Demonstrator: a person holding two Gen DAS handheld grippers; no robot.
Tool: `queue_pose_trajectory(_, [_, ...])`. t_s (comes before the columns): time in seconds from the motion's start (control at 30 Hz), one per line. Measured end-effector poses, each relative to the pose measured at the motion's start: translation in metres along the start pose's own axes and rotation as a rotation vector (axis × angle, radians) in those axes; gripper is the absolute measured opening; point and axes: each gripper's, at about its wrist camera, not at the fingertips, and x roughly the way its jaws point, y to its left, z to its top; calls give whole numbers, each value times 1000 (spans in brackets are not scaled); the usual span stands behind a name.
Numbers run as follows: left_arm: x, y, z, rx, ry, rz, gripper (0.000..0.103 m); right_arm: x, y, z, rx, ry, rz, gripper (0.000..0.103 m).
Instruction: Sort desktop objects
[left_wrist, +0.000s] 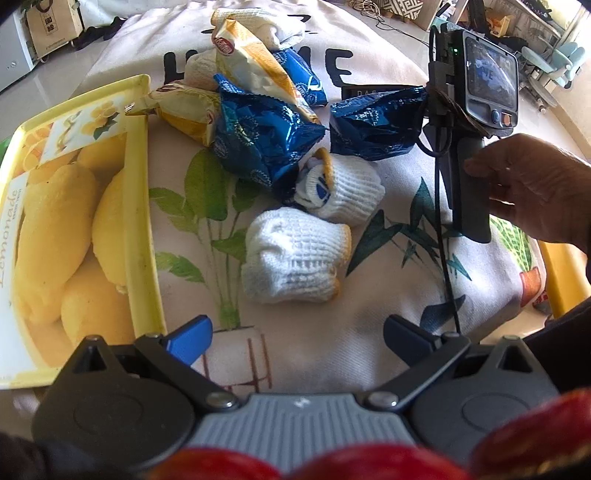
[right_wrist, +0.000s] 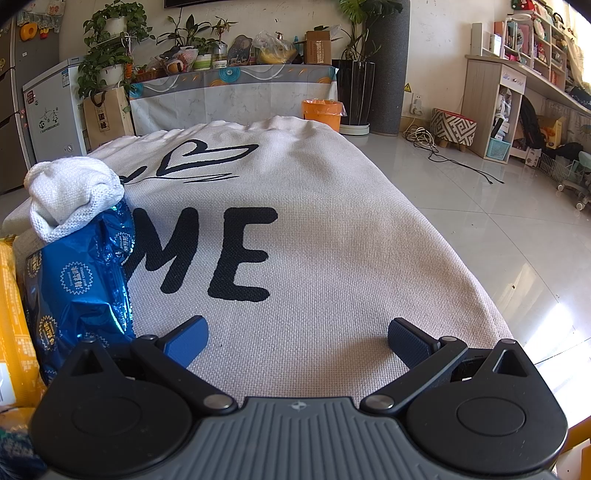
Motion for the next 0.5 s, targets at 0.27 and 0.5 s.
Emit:
queue_pose_trajectory(0.27, [9, -10, 0, 37, 3, -64, 102, 2, -1, 3, -10, 26, 16, 103])
queue_pose_trajectory(0.5, [13, -14, 6, 33, -9, -97, 102, -20, -17, 21, 35, 70, -135, 103])
